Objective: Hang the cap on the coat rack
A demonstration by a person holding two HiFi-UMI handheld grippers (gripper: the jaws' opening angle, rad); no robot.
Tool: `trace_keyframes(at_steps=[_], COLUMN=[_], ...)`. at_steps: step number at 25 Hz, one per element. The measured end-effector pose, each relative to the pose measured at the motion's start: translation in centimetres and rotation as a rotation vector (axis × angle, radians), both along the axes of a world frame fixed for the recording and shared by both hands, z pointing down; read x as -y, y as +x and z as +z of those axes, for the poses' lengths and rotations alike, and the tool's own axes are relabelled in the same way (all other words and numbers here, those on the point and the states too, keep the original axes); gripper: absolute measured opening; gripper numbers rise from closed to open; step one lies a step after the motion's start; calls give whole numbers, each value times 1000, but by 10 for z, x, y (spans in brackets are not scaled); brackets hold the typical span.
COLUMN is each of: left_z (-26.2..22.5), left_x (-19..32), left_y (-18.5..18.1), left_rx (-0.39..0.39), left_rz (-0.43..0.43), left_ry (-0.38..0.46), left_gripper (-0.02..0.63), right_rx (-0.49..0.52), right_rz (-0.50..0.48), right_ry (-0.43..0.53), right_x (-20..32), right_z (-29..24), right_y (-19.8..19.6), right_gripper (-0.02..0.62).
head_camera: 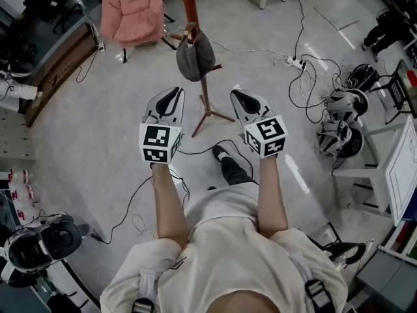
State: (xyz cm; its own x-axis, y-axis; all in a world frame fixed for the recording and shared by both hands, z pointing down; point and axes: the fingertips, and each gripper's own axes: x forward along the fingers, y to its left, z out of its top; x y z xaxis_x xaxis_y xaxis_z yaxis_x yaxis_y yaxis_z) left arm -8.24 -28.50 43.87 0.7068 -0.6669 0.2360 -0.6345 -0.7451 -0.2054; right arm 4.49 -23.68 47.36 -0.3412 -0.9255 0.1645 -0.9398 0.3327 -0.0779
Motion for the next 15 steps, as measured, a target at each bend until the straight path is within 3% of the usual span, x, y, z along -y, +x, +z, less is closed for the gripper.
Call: trace_keyframes(at_steps=[8,15], left_z=[3,5], left_x=[-48,-74], left_y=[-19,-46], left_rx=[-57,-132], left_rz=[-51,-110], left_ry=[-1,-6], left_gripper=[34,6], right_rx=[20,41], right_rz=[30,0], right_ry=[-4,18], right_x=[-37,-53], right_z=[0,-1], right_y=[-5,-28], right_gripper=[5,5])
